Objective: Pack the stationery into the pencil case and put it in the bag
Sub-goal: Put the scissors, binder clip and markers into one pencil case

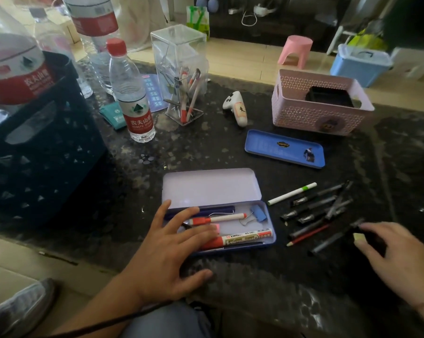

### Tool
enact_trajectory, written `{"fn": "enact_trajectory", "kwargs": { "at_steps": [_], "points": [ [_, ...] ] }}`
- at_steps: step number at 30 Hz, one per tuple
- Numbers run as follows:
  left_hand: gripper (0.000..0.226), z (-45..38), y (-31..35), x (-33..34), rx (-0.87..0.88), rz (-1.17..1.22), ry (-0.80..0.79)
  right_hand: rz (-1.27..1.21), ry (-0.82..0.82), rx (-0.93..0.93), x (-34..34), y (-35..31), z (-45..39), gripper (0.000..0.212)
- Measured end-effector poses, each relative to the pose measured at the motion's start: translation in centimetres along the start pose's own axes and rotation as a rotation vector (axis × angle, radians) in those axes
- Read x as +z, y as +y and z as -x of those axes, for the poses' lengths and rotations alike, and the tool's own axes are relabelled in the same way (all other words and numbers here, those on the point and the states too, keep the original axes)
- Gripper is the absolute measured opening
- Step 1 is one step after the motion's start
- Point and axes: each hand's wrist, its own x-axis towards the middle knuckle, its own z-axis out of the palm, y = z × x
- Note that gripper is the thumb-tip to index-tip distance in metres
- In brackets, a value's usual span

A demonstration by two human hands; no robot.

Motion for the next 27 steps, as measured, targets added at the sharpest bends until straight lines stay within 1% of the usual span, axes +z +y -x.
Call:
{"fn": "enact_trajectory", "kwargs": {
  "at_steps": [3,5,6,7,9,10,12,15,17,20,27],
  "points": [
    [0.062,0.0,0.0,0.0,0.005,0.015,0.016,-0.057,0.038,-0.019,0.1,-0.6,0.7,0.023],
    [0.060,0.0,0.1,-0.1,0.000,0.046,0.037,-0.197,0.113,0.024,-1.0,-2.7,1.5,0.023],
    [0.059,0.0,0.1,-0.1,-0.003,0.051,0.047,-0.302,0.151,0.014,-1.7,-4.5,2.0,0.022],
    [0.059,0.0,0.1,-0.1,-0.004,0.051,0.051,-0.410,0.159,-0.033,-2.2,-6.7,2.5,0.020],
    [0.058,0.0,0.1,0.0,-0.003,0.055,0.050,-0.523,0.071,-0.190,-2.1,-11.7,3.8,0.013],
    [0.058,0.0,0.0,0.0,-0.003,0.060,0.050,-0.510,0.028,-0.269,-1.3,-13.9,4.4,0.011],
    [0.057,0.1,0.0,-0.1,0.001,0.066,0.049,-0.459,0.029,-0.368,0.5,-17.5,4.8,0.009],
    [0.057,0.1,0.0,-0.2,0.013,0.078,0.047,-0.326,0.031,-0.365,3.0,-20.1,4.5,0.009],
    [0.056,0.1,-0.1,-0.2,0.022,0.080,0.041,-0.255,0.070,-0.340,4.2,-20.5,4.3,0.010],
    [0.056,0.1,-0.1,-0.3,0.023,0.082,0.033,-0.228,0.114,-0.300,4.9,-20.5,4.5,0.010],
    [0.054,0.0,0.0,-0.1,-0.033,0.042,0.043,-0.196,0.138,-0.368,4.8,-19.7,4.4,0.012]
  ]
}}
